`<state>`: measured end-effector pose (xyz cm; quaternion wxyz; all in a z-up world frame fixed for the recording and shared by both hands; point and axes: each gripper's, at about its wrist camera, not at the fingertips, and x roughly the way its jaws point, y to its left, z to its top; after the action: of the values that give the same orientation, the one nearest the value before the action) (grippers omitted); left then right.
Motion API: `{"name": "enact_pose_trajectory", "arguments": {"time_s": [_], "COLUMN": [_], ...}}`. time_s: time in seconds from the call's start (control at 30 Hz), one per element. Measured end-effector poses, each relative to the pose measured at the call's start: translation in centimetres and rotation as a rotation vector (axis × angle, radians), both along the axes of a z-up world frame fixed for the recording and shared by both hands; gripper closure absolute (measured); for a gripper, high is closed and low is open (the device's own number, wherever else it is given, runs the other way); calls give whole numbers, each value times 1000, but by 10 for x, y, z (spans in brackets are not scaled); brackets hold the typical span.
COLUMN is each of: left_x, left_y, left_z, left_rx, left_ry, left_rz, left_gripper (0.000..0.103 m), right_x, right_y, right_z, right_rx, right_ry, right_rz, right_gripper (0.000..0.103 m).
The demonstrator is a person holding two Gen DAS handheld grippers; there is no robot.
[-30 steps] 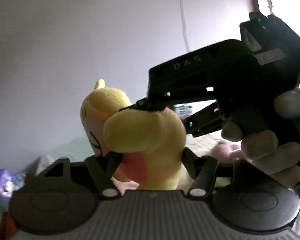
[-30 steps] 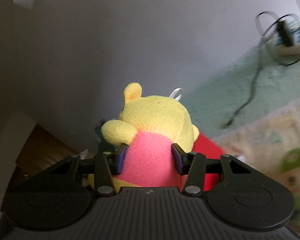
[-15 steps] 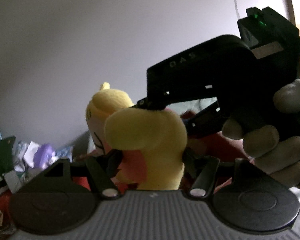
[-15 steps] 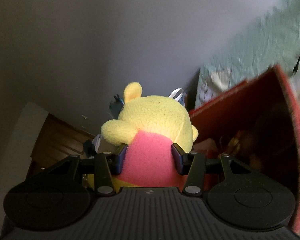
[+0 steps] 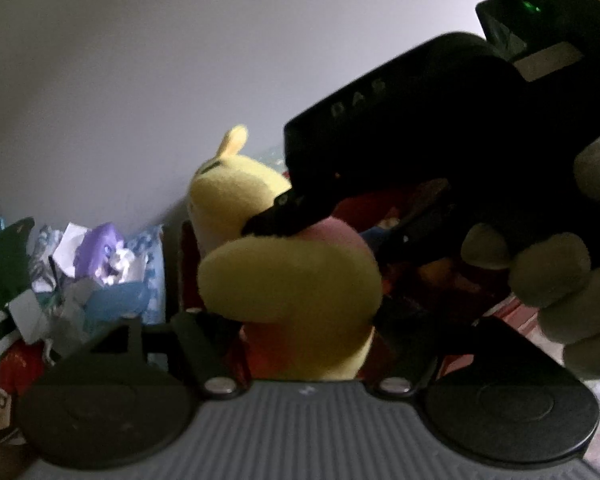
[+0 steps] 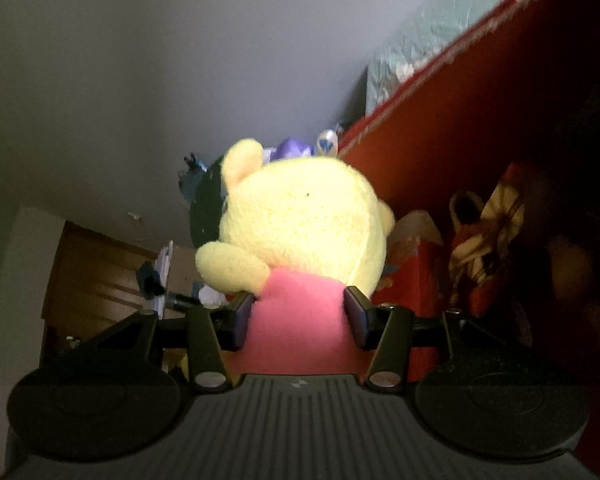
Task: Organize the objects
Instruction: 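Lift the Pooh plush with the right gripper and carry it over the red box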
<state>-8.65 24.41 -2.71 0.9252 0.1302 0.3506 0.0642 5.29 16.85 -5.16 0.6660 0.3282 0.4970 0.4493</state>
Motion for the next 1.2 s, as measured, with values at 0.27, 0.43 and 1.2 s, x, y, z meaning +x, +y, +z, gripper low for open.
{"name": "enact_pose_trajectory", "arguments": {"time_s": [0.27,0.43,1.2], "left_x": [-4,6,-33], "left_y": [17,23,32], "left_z": [-4,-8,21], "left_rx": [-64,-91,-174], "left_ry": [6,19,-66], "left_rz": [25,41,136], "left_gripper": [35,28,14], "right_x": [-1,-3,-12], "right_y": [3,0,-12], "right_z": [-14,-4,10], "right_rx": [-15,-80,-80], "right_ry": [105,39,-85], "right_rz": [22,29,-32], "right_gripper": [49,40,38]}}
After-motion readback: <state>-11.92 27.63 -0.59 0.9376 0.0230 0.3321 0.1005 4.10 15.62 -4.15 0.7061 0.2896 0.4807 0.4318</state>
